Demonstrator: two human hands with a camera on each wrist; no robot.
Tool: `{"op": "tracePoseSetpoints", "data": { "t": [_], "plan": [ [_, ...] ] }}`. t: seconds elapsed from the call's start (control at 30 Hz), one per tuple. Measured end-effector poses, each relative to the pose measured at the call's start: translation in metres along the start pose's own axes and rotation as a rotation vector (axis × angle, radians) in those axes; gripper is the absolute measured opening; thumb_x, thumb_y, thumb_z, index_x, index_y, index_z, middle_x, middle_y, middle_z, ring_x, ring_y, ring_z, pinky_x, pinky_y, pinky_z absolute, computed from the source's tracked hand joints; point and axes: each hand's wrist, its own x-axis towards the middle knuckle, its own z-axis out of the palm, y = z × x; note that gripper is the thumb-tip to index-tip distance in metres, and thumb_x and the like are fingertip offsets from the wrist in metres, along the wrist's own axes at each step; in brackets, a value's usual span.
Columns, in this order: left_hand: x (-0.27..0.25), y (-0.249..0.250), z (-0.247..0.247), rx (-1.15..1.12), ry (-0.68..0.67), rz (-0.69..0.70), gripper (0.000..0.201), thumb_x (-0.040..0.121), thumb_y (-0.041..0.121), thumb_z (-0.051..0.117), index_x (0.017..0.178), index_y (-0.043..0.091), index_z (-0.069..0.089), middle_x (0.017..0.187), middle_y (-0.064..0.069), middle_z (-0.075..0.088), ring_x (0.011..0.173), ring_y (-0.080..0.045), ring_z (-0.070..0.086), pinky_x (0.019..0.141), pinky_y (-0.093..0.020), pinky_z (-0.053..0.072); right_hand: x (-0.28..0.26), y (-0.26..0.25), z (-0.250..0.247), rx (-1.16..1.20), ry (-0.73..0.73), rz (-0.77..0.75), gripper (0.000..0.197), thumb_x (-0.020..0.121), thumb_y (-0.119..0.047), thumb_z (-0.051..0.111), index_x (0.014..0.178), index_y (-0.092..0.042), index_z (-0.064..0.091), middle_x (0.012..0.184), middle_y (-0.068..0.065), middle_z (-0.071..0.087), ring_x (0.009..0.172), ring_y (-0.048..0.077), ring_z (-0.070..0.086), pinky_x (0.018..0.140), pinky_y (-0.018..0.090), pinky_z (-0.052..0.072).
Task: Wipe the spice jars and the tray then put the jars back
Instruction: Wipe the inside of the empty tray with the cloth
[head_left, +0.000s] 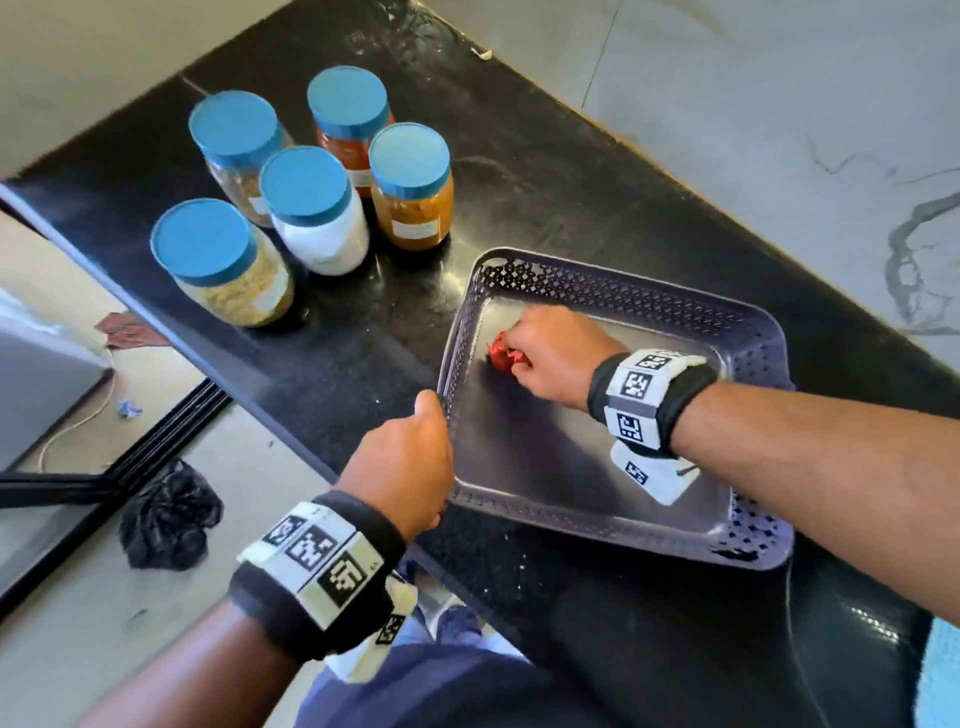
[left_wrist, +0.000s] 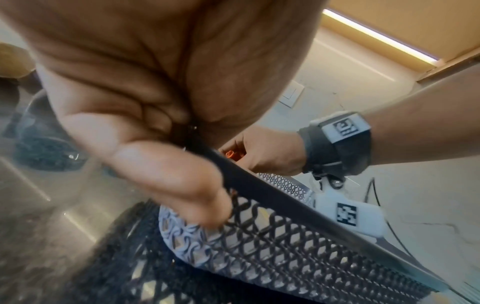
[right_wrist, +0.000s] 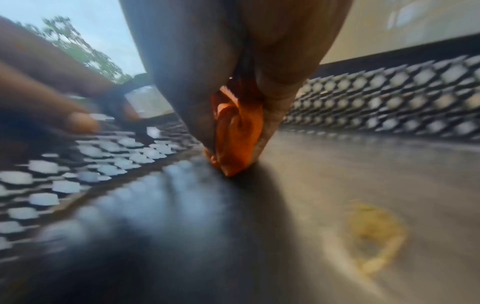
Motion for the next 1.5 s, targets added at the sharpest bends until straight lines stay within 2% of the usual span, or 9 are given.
{"op": "tracePoseSetpoints", "data": {
  "t": [0.17, 0.27, 0.57, 0.73, 1.0, 1.17, 1.3, 1.4, 1.5],
  "plan": [
    [-0.003, 0.009, -0.009, 0.147, 0.038, 0.023, 0.035, 0.085, -0.005, 0.059, 0.093, 0.012, 0.03, 0.091, -0.018, 0.07, 0.091, -0.045, 0.069, 0.066, -0.04, 0.039, -0.022, -0.058, 0.024, -0.031, -0.26, -0.421, 0.022, 0.092, -0.028, 0.064, 0.1, -0.009, 0.07, 0.1, 0.008, 0.065, 0.089, 0.026, 0.065, 0.074, 0.031, 0.051],
    [0.001, 0.004, -0.013, 0.162, 0.057, 0.031, 0.037, 0.085, -0.003, 0.065, 0.094, 0.011, 0.032, 0.083, -0.016, 0.068, 0.077, -0.04, 0.067, 0.065, -0.044, 0.046, -0.038, -0.052, 0.011, -0.108, -0.343, -0.455, 0.017, 0.091, -0.016, 0.061, 0.099, -0.004, 0.069, 0.103, 0.009, 0.062, 0.087, 0.025, 0.061, 0.074, 0.033, 0.05],
    [0.019, -0.009, -0.019, 0.146, 0.063, 0.035, 0.03, 0.089, -0.001, 0.064, 0.094, 0.009, 0.036, 0.078, -0.015, 0.069, 0.064, -0.035, 0.066, 0.066, -0.047, 0.06, -0.144, 0.042, 0.02, -0.195, -0.699, -0.169, 0.017, 0.077, -0.008, 0.054, 0.084, -0.015, 0.068, 0.089, 0.003, 0.065, 0.085, 0.025, 0.063, 0.075, 0.039, 0.055],
    [0.018, -0.005, -0.018, 0.193, 0.105, 0.035, 0.017, 0.099, 0.004, 0.051, 0.097, 0.006, 0.034, 0.066, -0.006, 0.057, 0.049, -0.02, 0.054, 0.045, -0.027, 0.038, -0.153, 0.033, 0.022, -0.181, -0.7, -0.019, 0.02, 0.07, -0.002, 0.065, 0.086, -0.013, 0.064, 0.088, 0.008, 0.062, 0.08, 0.03, 0.062, 0.062, 0.032, 0.044],
    [0.024, -0.004, -0.025, 0.158, 0.041, 0.021, 0.01, 0.099, -0.001, 0.043, 0.095, 0.007, 0.038, 0.075, -0.015, 0.068, 0.053, -0.024, 0.064, 0.042, -0.028, 0.046, -0.122, 0.007, 0.021, 0.153, -0.405, 0.237, 0.012, 0.075, -0.005, 0.058, 0.068, -0.008, 0.067, 0.065, 0.006, 0.063, 0.068, 0.028, 0.061, 0.057, 0.029, 0.048],
    [0.031, -0.006, -0.026, 0.225, 0.05, 0.046, 0.022, 0.1, 0.005, 0.05, 0.086, 0.012, 0.035, 0.07, -0.008, 0.064, 0.054, -0.02, 0.06, 0.046, -0.032, 0.044, -0.065, -0.006, 0.007, 0.272, -0.203, 0.165, 0.008, 0.075, -0.005, 0.065, 0.079, -0.007, 0.071, 0.066, 0.004, 0.063, 0.069, 0.026, 0.059, 0.059, 0.026, 0.044],
    [0.033, -0.007, -0.029, 0.151, 0.04, 0.039, 0.01, 0.101, 0.007, 0.047, 0.094, 0.005, 0.041, 0.082, -0.019, 0.07, 0.056, -0.029, 0.063, 0.06, -0.042, 0.058, -0.038, 0.011, -0.03, 0.362, -0.024, 0.207, 0.014, 0.072, -0.008, 0.069, 0.064, -0.017, 0.061, 0.07, -0.002, 0.065, 0.065, 0.016, 0.064, 0.05, 0.018, 0.036],
    [0.025, -0.004, -0.03, -0.05, 0.078, 0.057, 0.018, 0.109, 0.021, 0.037, 0.106, 0.004, 0.042, 0.074, -0.016, 0.069, 0.056, -0.029, 0.072, 0.056, -0.041, 0.061, -0.041, 0.024, -0.041, 0.51, -0.015, 0.297, 0.005, 0.074, -0.007, 0.072, 0.072, -0.011, 0.069, 0.069, 0.003, 0.073, 0.062, 0.017, 0.072, 0.052, 0.024, 0.055],
    [0.014, 0.006, -0.028, -0.173, -0.109, 0.052, 0.019, 0.108, 0.022, 0.044, 0.1, 0.006, 0.043, 0.07, -0.016, 0.074, 0.055, -0.032, 0.073, 0.059, -0.042, 0.063, -0.046, 0.032, -0.031, 0.671, 0.0, 0.381, 0.002, 0.075, -0.005, 0.075, 0.076, -0.005, 0.073, 0.072, 0.011, 0.075, 0.058, 0.016, 0.07, 0.058, 0.026, 0.058]
  ]
}}
